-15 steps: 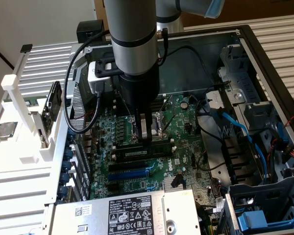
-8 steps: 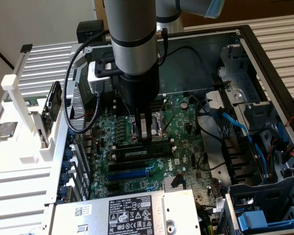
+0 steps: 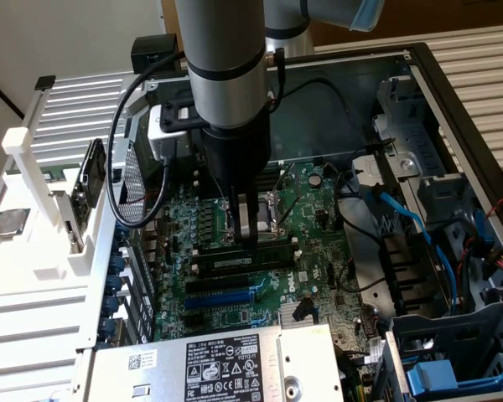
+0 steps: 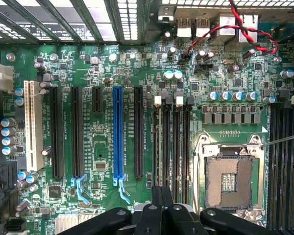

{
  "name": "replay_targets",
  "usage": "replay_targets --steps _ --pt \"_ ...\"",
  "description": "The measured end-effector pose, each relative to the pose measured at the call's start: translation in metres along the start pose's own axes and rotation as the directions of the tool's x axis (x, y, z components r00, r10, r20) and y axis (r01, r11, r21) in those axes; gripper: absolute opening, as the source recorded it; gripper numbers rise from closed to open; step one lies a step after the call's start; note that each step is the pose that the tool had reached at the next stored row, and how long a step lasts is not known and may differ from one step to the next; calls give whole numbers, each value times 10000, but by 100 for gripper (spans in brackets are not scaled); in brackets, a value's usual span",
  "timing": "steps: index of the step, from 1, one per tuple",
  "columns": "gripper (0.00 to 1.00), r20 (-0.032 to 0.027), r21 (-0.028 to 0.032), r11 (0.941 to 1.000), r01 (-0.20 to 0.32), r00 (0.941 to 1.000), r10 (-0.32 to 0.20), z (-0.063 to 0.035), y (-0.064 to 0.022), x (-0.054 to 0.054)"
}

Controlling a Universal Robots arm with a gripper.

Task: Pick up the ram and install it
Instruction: 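Press down the ram until it locks into place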

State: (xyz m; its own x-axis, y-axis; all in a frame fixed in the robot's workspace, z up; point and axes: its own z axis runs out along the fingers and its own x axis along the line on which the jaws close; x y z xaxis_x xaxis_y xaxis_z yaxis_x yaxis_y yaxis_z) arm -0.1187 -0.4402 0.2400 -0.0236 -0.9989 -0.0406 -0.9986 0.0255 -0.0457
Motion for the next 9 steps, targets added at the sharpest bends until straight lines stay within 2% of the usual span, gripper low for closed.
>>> replay_targets --steps 9 --pt "10 1 11 10000 0 10000 0 2 2 -10"
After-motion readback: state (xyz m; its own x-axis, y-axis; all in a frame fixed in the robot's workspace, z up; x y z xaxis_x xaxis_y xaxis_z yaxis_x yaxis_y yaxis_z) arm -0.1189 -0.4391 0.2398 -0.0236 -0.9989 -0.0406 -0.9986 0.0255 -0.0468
